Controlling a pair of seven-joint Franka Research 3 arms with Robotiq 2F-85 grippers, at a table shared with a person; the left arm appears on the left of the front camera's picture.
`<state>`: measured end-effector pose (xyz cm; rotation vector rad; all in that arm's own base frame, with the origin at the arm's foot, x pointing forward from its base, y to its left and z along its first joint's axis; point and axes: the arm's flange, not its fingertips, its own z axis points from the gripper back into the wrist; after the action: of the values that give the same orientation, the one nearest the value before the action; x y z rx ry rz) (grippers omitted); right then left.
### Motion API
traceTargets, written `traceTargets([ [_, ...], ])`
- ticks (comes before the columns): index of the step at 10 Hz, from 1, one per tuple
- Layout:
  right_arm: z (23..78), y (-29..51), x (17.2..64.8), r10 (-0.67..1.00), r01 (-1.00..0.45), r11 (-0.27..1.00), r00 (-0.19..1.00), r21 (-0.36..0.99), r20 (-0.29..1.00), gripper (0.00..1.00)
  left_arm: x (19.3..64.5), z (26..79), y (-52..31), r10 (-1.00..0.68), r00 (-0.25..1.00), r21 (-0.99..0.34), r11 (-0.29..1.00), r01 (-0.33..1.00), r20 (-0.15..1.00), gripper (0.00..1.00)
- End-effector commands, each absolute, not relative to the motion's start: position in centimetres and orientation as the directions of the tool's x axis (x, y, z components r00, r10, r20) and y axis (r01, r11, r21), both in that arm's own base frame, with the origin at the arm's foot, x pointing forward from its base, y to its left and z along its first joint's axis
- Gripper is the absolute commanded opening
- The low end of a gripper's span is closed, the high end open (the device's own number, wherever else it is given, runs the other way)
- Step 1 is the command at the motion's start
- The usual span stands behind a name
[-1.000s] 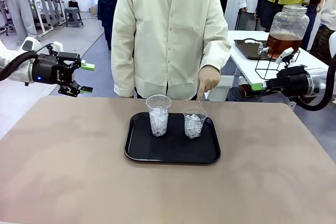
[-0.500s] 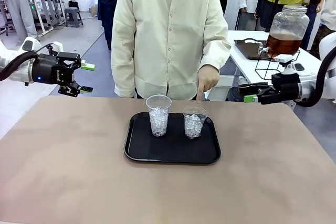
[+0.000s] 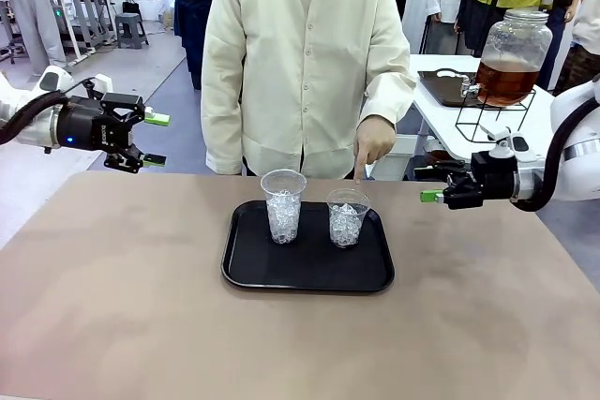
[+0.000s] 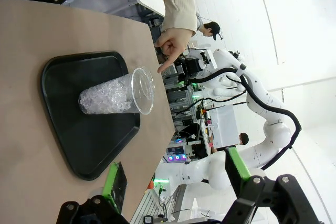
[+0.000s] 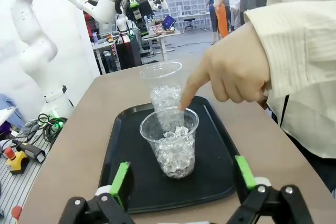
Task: Pour the drink into the iced cup.
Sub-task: Pick up the iced cup indicated by the human and present it to them.
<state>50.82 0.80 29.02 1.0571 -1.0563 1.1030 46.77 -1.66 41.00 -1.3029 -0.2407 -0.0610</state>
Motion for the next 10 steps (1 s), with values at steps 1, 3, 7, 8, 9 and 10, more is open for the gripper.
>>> traceTargets([
  [1, 29.4, 0.9, 50.8, 0.154, -0.986, 0.129, 0.126, 0.107, 0.98, 1.0, 46.8, 41.1, -1.7, 0.093, 0.974, -0.949, 0.264, 0.174, 0.204, 1.0],
  [3, 29.4, 0.9, 50.8, 0.154, -0.986, 0.129, 0.126, 0.107, 0.98, 1.0, 46.8, 41.1, -1.7, 0.093, 0.974, -0.949, 0.264, 0.174, 0.204, 1.0],
  [7, 27.1, 2.7, 51.5, 0.151, -0.993, 0.11, 0.053, 0.036, 0.987, 1.0, 46.8, 41.1, -1.7, 0.093, 0.974, -0.949, 0.264, 0.174, 0.204, 1.0],
  [8, 26.3, 3.3, 51.7, 0.146, -0.995, 0.096, 0.037, 0.023, 0.989, 1.0, 46.8, 41.1, -1.7, 0.093, 0.974, -0.949, 0.264, 0.174, 0.204, 1.0],
  [9, 25.5, 3.7, 51.8, 0.136, -0.996, 0.084, 0.027, 0.016, 0.99, 1.0, 46.8, 41.1, -1.7, 0.093, 0.974, -0.949, 0.264, 0.174, 0.204, 1.0],
  [10, 24.7, 4.0, 51.9, 0.127, -0.997, 0.08, 0.028, 0.018, 0.991, 1.0, 46.8, 41.1, -1.7, 0.093, 0.974, -0.949, 0.264, 0.174, 0.204, 1.0],
])
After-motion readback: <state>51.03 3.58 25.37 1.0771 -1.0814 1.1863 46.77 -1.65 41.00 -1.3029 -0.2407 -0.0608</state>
